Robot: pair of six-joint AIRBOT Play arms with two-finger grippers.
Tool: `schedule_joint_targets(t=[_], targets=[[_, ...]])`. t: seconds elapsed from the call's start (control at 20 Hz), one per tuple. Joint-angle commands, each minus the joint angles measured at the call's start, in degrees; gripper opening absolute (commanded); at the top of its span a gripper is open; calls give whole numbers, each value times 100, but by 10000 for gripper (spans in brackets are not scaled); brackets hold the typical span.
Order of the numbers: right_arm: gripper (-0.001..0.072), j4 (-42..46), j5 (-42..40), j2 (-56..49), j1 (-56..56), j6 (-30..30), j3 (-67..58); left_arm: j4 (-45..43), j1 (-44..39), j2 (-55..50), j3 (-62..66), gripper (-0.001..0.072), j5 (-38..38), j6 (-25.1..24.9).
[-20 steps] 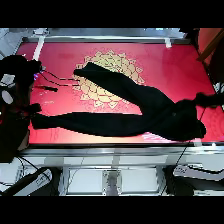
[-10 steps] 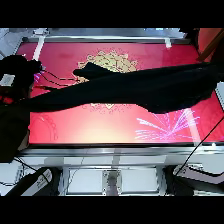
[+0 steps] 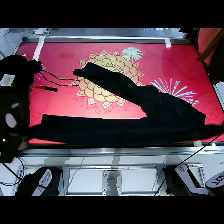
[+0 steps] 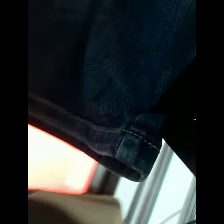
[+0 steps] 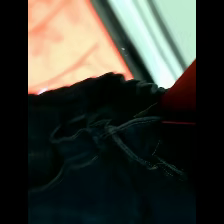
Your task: Fold the clothes and pants, and hang the long-sleeved shirts on hangers.
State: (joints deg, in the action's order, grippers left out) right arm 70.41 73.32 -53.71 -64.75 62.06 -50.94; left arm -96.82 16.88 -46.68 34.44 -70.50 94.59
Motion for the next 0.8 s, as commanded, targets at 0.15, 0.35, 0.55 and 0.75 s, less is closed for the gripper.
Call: schedule_joint_targets(t=[0.15,0.35,0.55,0.75], targets=[[283,785,-205,144,-564,140,686,-2,0,68,-629,695,254,17],[695,636,-251,146,-562,1279,-238,459,0,105,575,698,369,59],[695,-1394,-964,146,-439,1285,-1384,2293,-15,-319,2179,694,2730,-87],[695,-2601,-1134,-28,940,382,-1414,3685,-535,-2822,4022,695,2044,-719]])
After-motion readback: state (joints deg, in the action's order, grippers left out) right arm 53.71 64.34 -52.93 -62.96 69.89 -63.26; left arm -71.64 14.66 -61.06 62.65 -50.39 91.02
